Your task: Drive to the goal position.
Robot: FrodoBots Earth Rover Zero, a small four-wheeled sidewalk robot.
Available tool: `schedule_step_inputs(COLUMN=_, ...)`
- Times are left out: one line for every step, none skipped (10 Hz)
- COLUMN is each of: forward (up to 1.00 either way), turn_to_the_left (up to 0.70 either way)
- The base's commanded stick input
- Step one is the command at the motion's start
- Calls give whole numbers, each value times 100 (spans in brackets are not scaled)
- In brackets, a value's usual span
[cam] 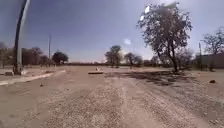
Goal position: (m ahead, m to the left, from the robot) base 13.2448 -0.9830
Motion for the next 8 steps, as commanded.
schedule_step_inputs(forward=85, turn_to_the_left=0)
schedule_step_inputs(forward=85, turn_to_the_left=0)
schedule_step_inputs(forward=85, turn_to_the_left=0)
schedule_step_inputs(forward=85, turn_to_the_left=0)
schedule_step_inputs(forward=85, turn_to_the_left=-11)
schedule_step_inputs(forward=85, turn_to_the_left=-28)
schedule_step_inputs(forward=85, turn_to_the_left=-34)
schedule_step_inputs(forward=85, turn_to_the_left=-34)
